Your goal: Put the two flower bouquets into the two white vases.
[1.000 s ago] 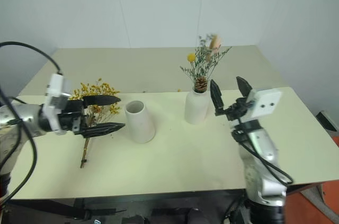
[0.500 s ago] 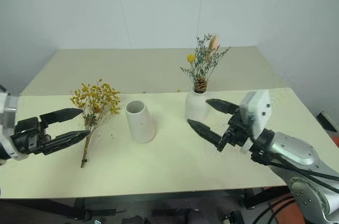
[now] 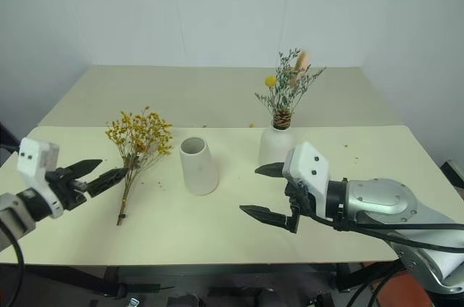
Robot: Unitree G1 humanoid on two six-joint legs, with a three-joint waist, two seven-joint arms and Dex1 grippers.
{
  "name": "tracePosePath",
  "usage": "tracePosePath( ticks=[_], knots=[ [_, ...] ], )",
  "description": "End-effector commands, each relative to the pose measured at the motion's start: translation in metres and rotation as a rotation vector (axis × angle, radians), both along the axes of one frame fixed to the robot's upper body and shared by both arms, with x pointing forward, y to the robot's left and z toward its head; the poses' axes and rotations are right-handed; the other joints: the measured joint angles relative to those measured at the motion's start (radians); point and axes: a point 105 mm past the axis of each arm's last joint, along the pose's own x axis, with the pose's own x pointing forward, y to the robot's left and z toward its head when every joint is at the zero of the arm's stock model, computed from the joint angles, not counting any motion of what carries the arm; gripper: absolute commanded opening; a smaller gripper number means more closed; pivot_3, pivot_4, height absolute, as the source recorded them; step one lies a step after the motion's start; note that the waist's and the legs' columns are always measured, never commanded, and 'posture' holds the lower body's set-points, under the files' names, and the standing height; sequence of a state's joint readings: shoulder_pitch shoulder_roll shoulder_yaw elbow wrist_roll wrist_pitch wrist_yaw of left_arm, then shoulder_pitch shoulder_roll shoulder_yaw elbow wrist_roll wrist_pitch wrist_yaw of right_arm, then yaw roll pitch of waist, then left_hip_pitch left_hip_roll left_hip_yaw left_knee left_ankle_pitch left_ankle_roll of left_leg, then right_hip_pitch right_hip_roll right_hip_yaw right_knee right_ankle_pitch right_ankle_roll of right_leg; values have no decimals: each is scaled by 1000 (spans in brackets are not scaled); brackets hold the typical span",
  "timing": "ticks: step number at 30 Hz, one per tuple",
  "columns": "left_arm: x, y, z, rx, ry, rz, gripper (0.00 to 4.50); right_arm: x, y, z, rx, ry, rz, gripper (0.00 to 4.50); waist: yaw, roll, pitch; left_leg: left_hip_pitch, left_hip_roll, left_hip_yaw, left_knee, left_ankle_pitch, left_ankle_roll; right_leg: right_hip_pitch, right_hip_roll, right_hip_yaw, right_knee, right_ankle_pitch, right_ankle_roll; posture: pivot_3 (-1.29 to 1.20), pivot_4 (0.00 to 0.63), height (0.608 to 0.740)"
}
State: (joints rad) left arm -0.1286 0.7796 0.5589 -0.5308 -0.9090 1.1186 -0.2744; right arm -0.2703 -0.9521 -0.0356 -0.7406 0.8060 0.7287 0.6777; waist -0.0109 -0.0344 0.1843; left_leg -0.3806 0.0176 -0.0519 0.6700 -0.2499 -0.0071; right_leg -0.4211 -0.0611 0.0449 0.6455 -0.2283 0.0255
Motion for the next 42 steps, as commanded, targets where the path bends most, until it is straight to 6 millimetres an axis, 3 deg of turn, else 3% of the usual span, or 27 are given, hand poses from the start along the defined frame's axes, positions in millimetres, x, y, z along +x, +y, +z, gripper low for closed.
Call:
tracePosePath(
  ticks=[1,7,15,18,29,33,39,42],
  knots=[
    [10,-11,-6,110,94,65,4500,1,3,4,9,-34,-7,4479,0,-1,0,0,0,0,0,0,0,0,0,0,0,1,-2,0,150,740],
    [19,-10,-11,194,221,167,4500,4,2,-1,-1,-39,-49,4479,-11,-1,0,-1,0,0,0,0,0,-2,0,0,0,3,-6,0,150,740],
    [21,14,-24,380,313,312,4500,4,1,-6,9,-29,-77,4479,-5,-1,0,-1,-1,-1,0,0,0,-1,0,0,0,3,-6,0,150,740],
    [23,18,-29,375,345,327,4500,4,3,-5,24,-30,-77,4479,-4,-1,0,-1,-1,0,0,0,0,-1,0,0,0,3,-6,0,150,740],
    [53,5,-47,330,365,308,4500,5,2,-1,29,-38,-107,4479,-5,-1,0,-3,-1,-1,0,1,-1,-2,0,-1,0,4,-6,0,150,740],
    [61,3,-50,324,349,293,3651,4,1,-1,26,-37,-121,4500,-5,-1,0,-2,-1,-1,0,0,-1,-2,0,0,0,4,-6,0,150,740],
    [70,-2,-52,338,323,288,1817,2,1,2,32,-33,-115,4500,-3,-1,0,-3,-1,-1,0,1,-1,-2,0,-1,0,4,-6,0,150,740],
    [70,-2,-56,378,316,285,1817,-5,2,5,43,-20,-66,4500,-3,-1,0,-3,-1,-1,0,1,-1,-2,-1,-1,0,4,-6,0,150,740]
  ],
)
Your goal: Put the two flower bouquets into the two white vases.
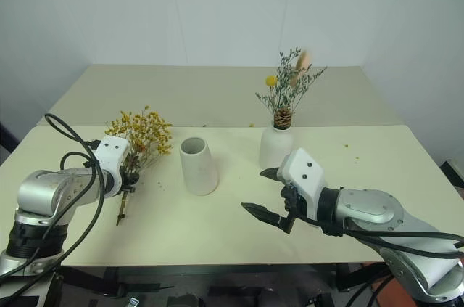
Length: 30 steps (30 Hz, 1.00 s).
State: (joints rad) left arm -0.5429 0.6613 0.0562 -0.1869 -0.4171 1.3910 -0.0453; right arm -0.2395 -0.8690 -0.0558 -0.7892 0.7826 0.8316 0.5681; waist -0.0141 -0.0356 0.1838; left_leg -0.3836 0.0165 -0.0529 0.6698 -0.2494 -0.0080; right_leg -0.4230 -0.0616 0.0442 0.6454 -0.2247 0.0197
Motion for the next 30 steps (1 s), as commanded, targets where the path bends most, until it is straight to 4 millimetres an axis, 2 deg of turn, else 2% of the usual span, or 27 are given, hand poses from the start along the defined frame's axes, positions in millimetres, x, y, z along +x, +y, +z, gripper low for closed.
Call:
tracePosePath(
  ticks=[1,3,6,10,13,16,19,20,24,27,30],
  knots=[
    [4,0,8,33,-49,-4,1817,-12,3,14,15,-40,70,4500,-1,0,0,0,0,0,0,0,0,0,0,0,0,0,0,0,150,740],
    [5,-1,8,30,-55,-3,1817,-17,3,14,13,-37,109,4500,-1,0,0,0,0,0,0,0,0,0,0,0,0,0,0,0,150,740],
    [6,0,7,14,-58,11,1286,-18,4,13,7,-36,115,4500,-1,0,0,0,0,0,0,0,0,0,0,0,0,0,0,0,150,740],
    [6,4,8,14,-60,33,10,-17,4,11,0,-37,105,4500,-1,0,0,0,0,0,0,0,0,0,0,0,0,0,0,0,150,740],
    [8,7,14,36,-86,38,10,-17,3,11,-1,-38,102,4500,-1,0,0,0,0,0,0,0,0,0,0,0,0,0,0,0,150,740],
    [14,5,39,34,-212,23,10,-16,2,10,-4,-40,96,4500,0,0,0,0,0,0,0,0,0,0,0,0,0,0,0,0,150,740],
    [23,-2,84,-14,-427,-6,10,-15,1,10,-4,-44,88,4500,2,0,0,0,0,0,0,0,0,0,0,0,0,0,0,0,150,740],
    [24,-7,105,-53,-523,-32,10,-15,1,10,-4,-49,82,4500,3,0,0,0,0,0,0,0,0,0,0,-1,0,0,0,0,150,740],
    [15,-25,167,-265,-795,-177,10,-10,1,11,8,-76,50,4500,2,0,0,-2,0,0,1,0,0,0,0,-1,-1,0,0,0,150,740],
    [5,-36,188,-364,-933,-294,10,-5,0,12,15,-100,21,4500,-3,0,0,-1,0,1,1,0,0,0,-1,0,-1,1,1,0,150,740],
    [7,-42,203,-469,-1052,-360,10,1,-1,16,19,-142,-15,4500,0,0,0,0,0,1,2,0,-1,1,0,0,0,1,1,0,150,740]
  ],
)
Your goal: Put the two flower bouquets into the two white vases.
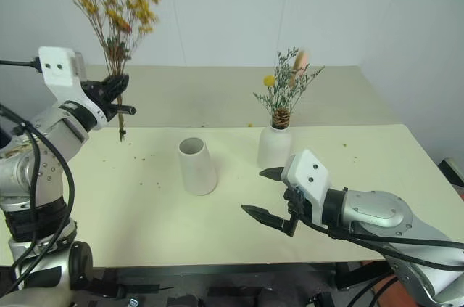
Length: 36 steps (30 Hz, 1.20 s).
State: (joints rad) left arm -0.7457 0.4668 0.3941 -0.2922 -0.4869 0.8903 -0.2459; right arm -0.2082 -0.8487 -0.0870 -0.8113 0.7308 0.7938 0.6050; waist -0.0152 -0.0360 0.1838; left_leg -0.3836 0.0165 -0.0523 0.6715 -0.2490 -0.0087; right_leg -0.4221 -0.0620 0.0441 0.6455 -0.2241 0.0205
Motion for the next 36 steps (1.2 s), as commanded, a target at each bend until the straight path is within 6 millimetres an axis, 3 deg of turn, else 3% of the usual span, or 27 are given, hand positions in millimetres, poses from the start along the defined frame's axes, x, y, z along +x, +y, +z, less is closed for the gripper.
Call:
tracePosePath(
  ticks=[1,12,21,36],
  knots=[
    [-5,-4,30,-101,-203,-112,10,6,0,14,25,-100,-31,4500,2,0,0,0,0,0,1,0,0,0,0,0,0,0,0,0,150,740],
    [4,-33,32,-340,-381,-618,10,18,-6,24,63,-170,-135,4500,1,0,0,-2,0,0,4,0,0,0,0,-1,0,1,1,0,150,740],
    [-5,-78,19,-221,-337,-994,10,17,-9,17,68,-176,-204,4500,0,0,0,-2,0,-1,4,0,0,0,1,-1,0,0,1,0,150,740],
    [-7,-92,-7,-207,-274,-1099,10,15,-16,8,57,-172,-263,4500,-2,0,0,-2,0,-1,4,0,0,0,1,-1,0,0,1,0,150,740]
  ],
)
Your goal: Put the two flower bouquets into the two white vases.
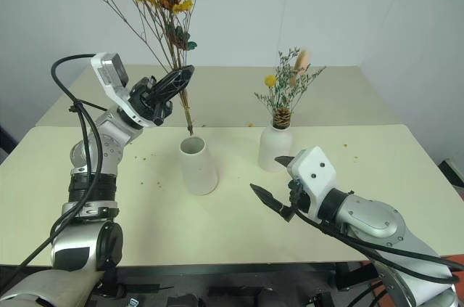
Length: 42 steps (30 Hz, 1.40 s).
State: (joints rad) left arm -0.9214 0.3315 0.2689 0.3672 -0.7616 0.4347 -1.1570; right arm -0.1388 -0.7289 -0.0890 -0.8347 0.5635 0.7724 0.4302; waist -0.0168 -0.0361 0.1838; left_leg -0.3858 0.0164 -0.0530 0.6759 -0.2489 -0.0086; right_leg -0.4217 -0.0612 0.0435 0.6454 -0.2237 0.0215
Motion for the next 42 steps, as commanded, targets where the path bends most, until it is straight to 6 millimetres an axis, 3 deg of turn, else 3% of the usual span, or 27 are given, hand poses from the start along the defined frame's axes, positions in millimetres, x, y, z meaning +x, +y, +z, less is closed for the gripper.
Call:
tracePosePath(
  ticks=[1,10,18,22,33,42],
  knots=[
    [-7,-4,-5,15,-29,-36,10,-2,-2,10,-7,-65,-15,4500,-1,0,0,0,0,0,0,0,0,0,0,0,0,0,0,0,150,740],
    [-13,-9,-41,70,-91,-17,10,-3,-2,9,-22,-79,-12,4500,1,0,0,0,0,0,0,0,0,0,0,0,0,0,0,0,150,740],
    [-12,-7,-46,52,-100,1,10,-4,-4,6,-33,-84,-11,4500,1,0,0,0,0,0,0,0,0,0,0,0,0,0,0,0,150,740],
    [-16,1,-49,56,-102,5,1004,-4,-4,5,-38,-86,-8,4500,-1,0,0,0,0,0,0,0,0,0,0,0,0,0,0,0,150,740],
    [-36,25,-59,108,-96,68,4491,-1,-3,2,-39,-88,6,4500,0,0,0,1,0,0,0,0,0,0,0,0,0,0,0,0,150,740],
    [-43,39,-72,226,-44,126,4491,4,-3,1,-42,-94,15,4500,-3,0,0,1,1,0,0,0,0,0,0,0,0,0,0,0,150,740]
  ],
)
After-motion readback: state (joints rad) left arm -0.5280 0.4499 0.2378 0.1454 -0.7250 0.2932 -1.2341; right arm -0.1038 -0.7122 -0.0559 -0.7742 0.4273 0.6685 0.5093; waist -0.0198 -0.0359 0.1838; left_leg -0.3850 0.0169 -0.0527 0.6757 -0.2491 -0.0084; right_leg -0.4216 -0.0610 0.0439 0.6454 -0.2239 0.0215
